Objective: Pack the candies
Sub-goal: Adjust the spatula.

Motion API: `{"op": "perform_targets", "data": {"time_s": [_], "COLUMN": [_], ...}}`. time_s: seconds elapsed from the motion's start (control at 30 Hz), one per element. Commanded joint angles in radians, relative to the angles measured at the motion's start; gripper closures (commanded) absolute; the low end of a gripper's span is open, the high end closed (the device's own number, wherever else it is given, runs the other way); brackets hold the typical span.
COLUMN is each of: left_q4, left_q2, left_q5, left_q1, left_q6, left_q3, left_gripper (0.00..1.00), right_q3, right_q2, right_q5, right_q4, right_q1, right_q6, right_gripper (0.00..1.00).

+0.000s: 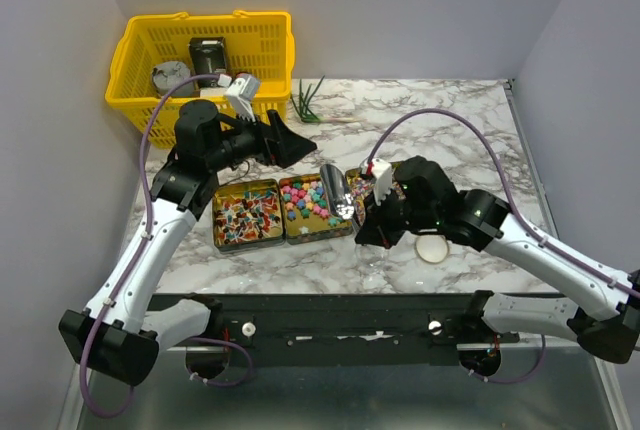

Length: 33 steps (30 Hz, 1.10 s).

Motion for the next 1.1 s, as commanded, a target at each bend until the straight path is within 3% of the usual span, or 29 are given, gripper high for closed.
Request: {"op": "perform_targets", "data": {"time_s": [0.0,0.2,0.4,0.5,0.63,0.8,0.87,1.0,1.07], "left_q4": [0.135,0.113,-0.007,-0.020,-0.053,-0.182,-0.214,-0.253,-0.238], "left_q2": [-0.045,-0.032,0.004,0.024,0.069,0.136,0.163,0.194,0.203], "left_q5": [0.211,0.338,0.391,0.409,0.443,0.473,0.466,0.406,0.374], "left_q1": [-0.017,-0.034,-0.063,-0.069,-0.083,-0.120,-0.146,-0.169,-0.169], "left_q6": [-0.058,-0.044,0.044,0.051,0.073,0.159,0.179,0.144,0.092], "left_q3": [-0.074,-0.137,-0.153,-0.151,-0.131,-0.082,-0.073,-0.048,-0.041], "left_gripper": [0.01,0.02,0.13,0.26,0.58,0.82,0.99,1.00,1.00], "right_q3": [0.047,0.088,0.134,0.153,0.171,0.180,0.173,0.153,0.136], "right_q2": [0.044,0.076,0.084,0.079,0.065,0.035,0.013,-0.024,-0.056], "right_q5": [0.112,0.137,0.096,0.068,0.074,0.148,0.165,0.240,0.269], "right_q4": [-0.038,-0.060,-0.120,-0.166,-0.233,-0.296,-0.298,-0.269,-0.243], "right_q1": [0.061,0.097,0.102,0.105,0.110,0.117,0.117,0.117,0.117], "right_q6": [-0.006,-0.028,-0.086,-0.126,-0.173,-0.204,-0.207,-0.168,-0.128], "right_gripper": [0.99,0.99,0.99,0.99,0.99,0.99,0.99,0.99,0.91]}}
